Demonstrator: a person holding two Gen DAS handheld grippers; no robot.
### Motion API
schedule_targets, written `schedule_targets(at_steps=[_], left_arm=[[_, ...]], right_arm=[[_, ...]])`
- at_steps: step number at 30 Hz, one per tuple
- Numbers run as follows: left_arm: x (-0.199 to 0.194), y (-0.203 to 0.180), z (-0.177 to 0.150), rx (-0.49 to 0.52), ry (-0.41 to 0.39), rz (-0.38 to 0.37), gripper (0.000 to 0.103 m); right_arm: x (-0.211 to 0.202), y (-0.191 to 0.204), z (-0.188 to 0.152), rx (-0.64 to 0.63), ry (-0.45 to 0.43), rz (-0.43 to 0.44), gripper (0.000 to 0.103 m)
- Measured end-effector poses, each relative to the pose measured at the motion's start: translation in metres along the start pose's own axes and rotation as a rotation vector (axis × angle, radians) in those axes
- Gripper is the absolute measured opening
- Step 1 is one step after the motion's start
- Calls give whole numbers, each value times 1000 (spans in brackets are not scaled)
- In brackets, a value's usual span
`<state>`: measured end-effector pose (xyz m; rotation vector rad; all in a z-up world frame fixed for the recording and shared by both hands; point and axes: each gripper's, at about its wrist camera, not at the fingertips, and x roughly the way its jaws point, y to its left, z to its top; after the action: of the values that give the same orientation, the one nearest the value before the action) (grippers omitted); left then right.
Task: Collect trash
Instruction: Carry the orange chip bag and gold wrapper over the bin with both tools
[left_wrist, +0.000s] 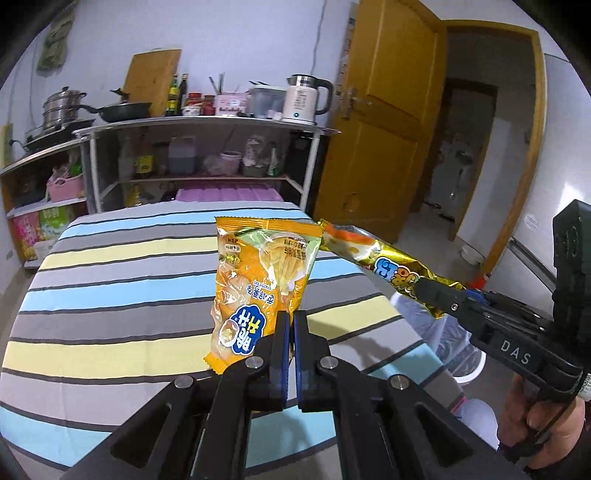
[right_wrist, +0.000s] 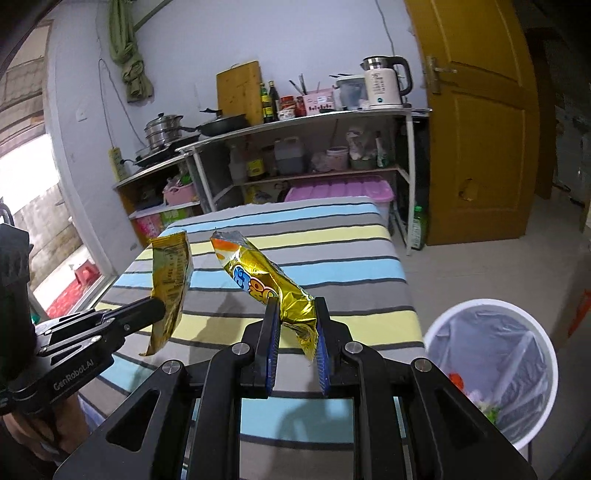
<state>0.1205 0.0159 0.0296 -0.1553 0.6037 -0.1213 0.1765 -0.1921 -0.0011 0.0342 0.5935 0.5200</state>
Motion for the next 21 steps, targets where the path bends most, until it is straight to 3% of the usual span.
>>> schedule_targets(at_steps=[21], left_arm=[[52, -114, 4, 150, 46, -204, 2]], right_arm=[[-56, -99, -22, 140, -41, -187, 18]])
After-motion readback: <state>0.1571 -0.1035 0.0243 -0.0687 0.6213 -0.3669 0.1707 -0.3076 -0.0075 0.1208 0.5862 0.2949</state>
